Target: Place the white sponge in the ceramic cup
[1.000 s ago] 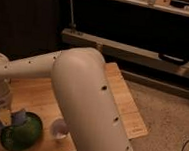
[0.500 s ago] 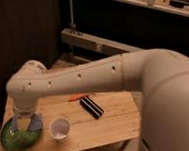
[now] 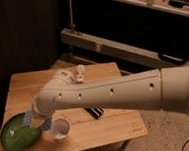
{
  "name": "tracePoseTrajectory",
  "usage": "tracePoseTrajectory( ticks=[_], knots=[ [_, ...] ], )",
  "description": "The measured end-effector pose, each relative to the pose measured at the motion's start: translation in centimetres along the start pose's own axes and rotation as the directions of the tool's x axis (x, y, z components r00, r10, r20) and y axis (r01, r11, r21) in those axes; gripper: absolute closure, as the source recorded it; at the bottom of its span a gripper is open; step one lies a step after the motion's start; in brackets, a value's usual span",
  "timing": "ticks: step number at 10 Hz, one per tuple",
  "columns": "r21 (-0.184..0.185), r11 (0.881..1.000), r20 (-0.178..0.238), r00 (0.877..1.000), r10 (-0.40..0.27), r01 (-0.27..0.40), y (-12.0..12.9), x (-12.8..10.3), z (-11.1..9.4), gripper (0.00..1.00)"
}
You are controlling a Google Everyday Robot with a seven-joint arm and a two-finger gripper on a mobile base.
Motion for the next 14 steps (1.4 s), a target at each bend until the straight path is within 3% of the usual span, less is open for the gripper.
tracePoseTrajectory(
  ticks=[4,7,9,10,11,14],
  knots=[
    [-0.032,0.994,0.024,0.994,0.107,-0.106,-2.9,1.5,-1.0,1.00],
    [-0.063,0.983,0.117,0.976,0.181,-0.175,-3.0,2.5,-1.9,1.00],
    [-0.120,0.973,0.198,0.956,0.218,-0.197,-2.8,2.9,-0.5,1.00],
    [-0.132,0.970,0.218,0.949,0.229,-0.204,-2.6,3.3,-0.1,1.00],
    [-0.144,0.966,0.228,0.943,0.242,-0.213,-2.2,3.7,-0.1,1.00],
    [-0.151,0.965,0.218,0.945,0.245,-0.215,-1.8,3.7,-1.5,1.00]
  ],
)
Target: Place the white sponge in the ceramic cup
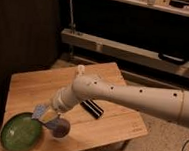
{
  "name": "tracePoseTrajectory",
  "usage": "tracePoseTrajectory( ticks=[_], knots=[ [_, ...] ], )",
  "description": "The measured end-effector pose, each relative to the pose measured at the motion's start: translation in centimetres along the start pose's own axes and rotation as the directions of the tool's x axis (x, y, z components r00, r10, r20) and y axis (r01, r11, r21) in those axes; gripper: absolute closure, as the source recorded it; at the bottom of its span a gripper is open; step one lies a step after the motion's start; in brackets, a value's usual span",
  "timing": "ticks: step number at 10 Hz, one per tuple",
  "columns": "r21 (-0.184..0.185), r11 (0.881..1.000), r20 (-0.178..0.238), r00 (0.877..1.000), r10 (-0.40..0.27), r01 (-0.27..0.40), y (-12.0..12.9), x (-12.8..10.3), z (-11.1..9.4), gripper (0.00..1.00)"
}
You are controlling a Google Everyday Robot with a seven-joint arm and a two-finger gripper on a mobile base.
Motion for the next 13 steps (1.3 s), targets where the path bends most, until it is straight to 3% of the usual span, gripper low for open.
tracePoseTrajectory(
  ticks=[10,13],
  knots=[
    [0.010,1.000,-0.035,0.999,0.005,-0.004,3.4,3.4,-0.7,1.00],
    [0.018,1.000,-0.020,1.000,-0.013,0.014,3.4,4.1,-0.1,1.00]
  ],
)
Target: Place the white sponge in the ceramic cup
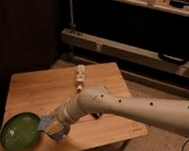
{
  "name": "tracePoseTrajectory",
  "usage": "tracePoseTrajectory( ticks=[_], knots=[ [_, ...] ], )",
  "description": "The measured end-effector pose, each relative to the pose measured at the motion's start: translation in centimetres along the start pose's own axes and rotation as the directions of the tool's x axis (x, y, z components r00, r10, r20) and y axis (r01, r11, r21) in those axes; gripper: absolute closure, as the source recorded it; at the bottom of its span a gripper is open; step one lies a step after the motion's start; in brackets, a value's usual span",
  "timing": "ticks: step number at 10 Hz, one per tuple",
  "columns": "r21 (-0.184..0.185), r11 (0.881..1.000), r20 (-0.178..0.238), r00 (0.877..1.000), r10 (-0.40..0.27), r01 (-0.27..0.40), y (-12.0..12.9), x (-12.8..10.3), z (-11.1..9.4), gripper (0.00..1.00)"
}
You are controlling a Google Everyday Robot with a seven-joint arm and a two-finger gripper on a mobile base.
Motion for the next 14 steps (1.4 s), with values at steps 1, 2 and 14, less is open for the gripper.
tracePoseTrajectory(
  ticks=[1,2,14],
  knots=[
    [0.004,1.000,0.006,1.000,-0.002,0.002,-0.4,0.4,0.3,1.00],
    [0.003,1.000,0.010,1.000,-0.003,0.003,-0.8,0.8,0.8,1.00],
    [-0.005,0.999,0.051,0.998,-0.045,0.045,-1.5,2.5,2.3,0.58]
  ],
)
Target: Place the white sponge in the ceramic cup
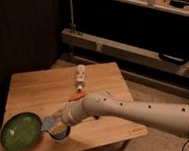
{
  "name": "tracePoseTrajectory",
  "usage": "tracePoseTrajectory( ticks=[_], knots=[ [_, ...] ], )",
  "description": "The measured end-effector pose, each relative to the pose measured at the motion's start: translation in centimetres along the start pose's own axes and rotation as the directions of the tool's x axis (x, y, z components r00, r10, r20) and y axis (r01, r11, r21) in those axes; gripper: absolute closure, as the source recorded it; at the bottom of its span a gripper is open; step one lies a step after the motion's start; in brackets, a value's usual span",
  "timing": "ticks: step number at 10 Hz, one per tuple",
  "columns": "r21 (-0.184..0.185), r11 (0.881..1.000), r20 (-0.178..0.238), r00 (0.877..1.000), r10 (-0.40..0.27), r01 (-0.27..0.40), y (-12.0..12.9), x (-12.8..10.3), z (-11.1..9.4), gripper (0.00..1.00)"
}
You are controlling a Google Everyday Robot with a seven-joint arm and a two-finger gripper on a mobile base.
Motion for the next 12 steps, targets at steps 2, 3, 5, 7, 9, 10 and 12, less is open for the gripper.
tracePoseTrajectory(
  ticks=[2,3,5,7,9,10,12],
  knots=[
    [0.007,1.000,-0.001,1.000,-0.016,0.016,-0.07,0.02,0.24,0.38],
    [0.011,1.000,-0.004,1.000,-0.014,0.014,-0.06,0.15,0.27,0.30],
    [0.019,1.000,-0.011,1.000,-0.009,0.009,0.11,0.33,0.30,0.20],
    [0.024,1.000,-0.011,1.000,-0.005,0.005,0.22,0.49,0.21,0.20],
    [0.026,1.000,-0.009,1.000,-0.003,0.003,0.28,0.56,0.18,0.20],
    [0.022,1.000,-0.009,1.000,-0.001,0.001,0.20,0.51,0.27,0.20],
    [0.008,1.000,-0.030,1.000,0.010,-0.010,0.13,0.41,0.43,0.20]
  ],
)
